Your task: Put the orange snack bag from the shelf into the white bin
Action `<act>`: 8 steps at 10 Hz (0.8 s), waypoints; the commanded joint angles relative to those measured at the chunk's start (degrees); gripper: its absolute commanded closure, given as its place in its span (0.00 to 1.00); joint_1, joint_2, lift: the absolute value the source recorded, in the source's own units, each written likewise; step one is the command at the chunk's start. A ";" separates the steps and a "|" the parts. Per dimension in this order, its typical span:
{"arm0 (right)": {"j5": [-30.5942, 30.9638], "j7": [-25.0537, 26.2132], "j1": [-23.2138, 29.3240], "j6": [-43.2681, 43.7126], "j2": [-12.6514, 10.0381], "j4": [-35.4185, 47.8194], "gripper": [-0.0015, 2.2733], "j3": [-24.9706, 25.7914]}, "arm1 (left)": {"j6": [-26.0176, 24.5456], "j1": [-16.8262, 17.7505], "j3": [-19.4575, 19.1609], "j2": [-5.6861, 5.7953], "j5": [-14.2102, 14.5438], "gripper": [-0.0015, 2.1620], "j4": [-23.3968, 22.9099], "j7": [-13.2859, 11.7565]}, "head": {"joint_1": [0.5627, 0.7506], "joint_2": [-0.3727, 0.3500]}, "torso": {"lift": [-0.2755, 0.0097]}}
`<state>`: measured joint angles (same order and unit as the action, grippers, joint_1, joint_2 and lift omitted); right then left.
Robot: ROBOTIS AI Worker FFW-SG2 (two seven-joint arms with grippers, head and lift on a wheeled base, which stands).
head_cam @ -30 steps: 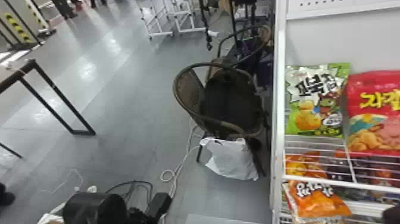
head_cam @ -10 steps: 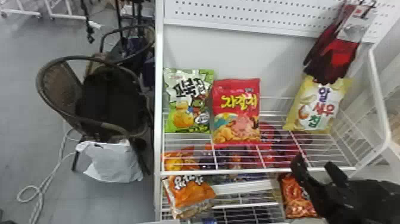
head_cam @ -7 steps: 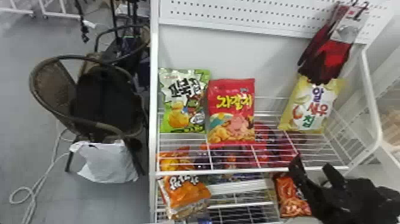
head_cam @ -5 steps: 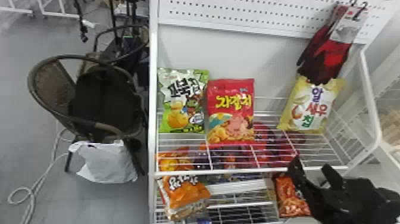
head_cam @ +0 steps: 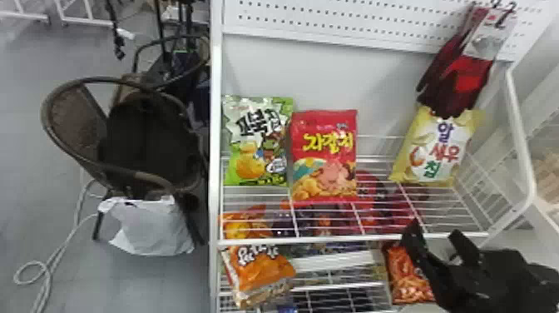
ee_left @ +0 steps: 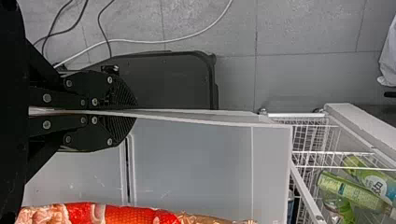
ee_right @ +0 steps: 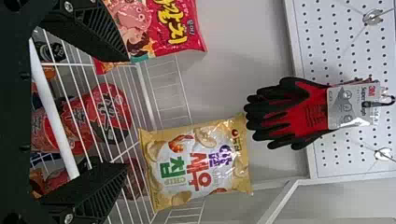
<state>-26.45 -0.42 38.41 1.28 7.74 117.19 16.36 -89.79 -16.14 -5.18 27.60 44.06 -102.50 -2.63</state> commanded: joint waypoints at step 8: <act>-0.09 -0.55 -0.35 0.16 0.00 -0.82 0.04 -0.18 | -0.24 -0.12 0.26 -0.89 -0.47 0.99 0.11 0.08 | 0.70 0.22 | 0.97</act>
